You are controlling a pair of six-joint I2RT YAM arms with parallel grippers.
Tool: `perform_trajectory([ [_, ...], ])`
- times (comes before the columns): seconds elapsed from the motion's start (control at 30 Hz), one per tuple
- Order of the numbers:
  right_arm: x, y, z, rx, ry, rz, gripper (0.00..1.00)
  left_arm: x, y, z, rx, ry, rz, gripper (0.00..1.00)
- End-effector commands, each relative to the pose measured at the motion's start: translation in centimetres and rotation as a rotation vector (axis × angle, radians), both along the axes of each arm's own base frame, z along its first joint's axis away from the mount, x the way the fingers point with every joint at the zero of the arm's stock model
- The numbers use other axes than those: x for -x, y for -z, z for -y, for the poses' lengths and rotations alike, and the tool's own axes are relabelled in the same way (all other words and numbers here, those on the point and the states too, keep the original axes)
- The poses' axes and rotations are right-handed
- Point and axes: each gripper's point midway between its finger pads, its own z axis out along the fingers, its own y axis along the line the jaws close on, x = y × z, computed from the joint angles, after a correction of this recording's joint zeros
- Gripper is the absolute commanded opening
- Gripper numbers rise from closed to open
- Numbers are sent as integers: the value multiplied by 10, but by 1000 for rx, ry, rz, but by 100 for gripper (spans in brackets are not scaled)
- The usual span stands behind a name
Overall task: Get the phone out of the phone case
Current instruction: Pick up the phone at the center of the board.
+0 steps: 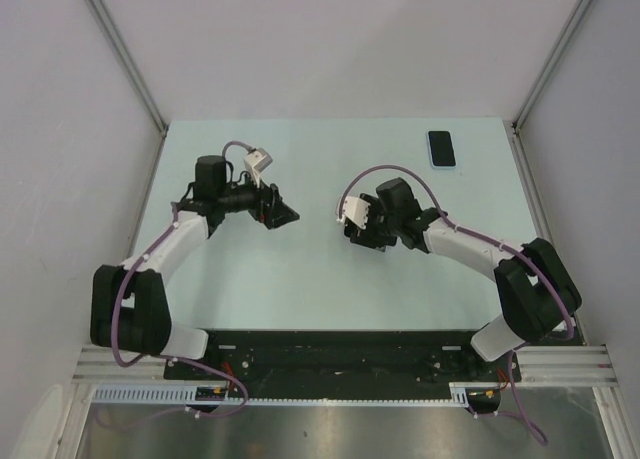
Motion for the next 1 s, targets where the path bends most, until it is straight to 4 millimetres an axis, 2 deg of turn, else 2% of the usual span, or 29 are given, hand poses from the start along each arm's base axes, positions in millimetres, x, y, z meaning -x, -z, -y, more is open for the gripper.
perform_trajectory([
  [0.0, -16, -59, -26, -155, 30, 163, 4, -15, -20, 24, 76, 41, -21, 100],
  [0.2, -1, -74, -45, -205, -10, 172, 4, -19, -30, 52, 111, 106, -40, 100],
  [0.33, 10, -84, -54, -247, -23, 156, 4, -19, -18, 68, 112, 132, -87, 100],
  [0.37, 13, -85, -55, -254, -24, 152, 4, -22, -21, 72, 121, 138, -66, 100],
  [0.73, 15, -101, -60, -268, 4, 208, 3, -14, -12, 106, 131, 173, -124, 100],
  [0.87, 11, -104, -66, -272, 18, 244, 4, -9, -10, 113, 135, 192, -146, 97],
  [0.97, 6, -105, -68, -268, 36, 272, 4, -7, -8, 116, 138, 203, -163, 91],
])
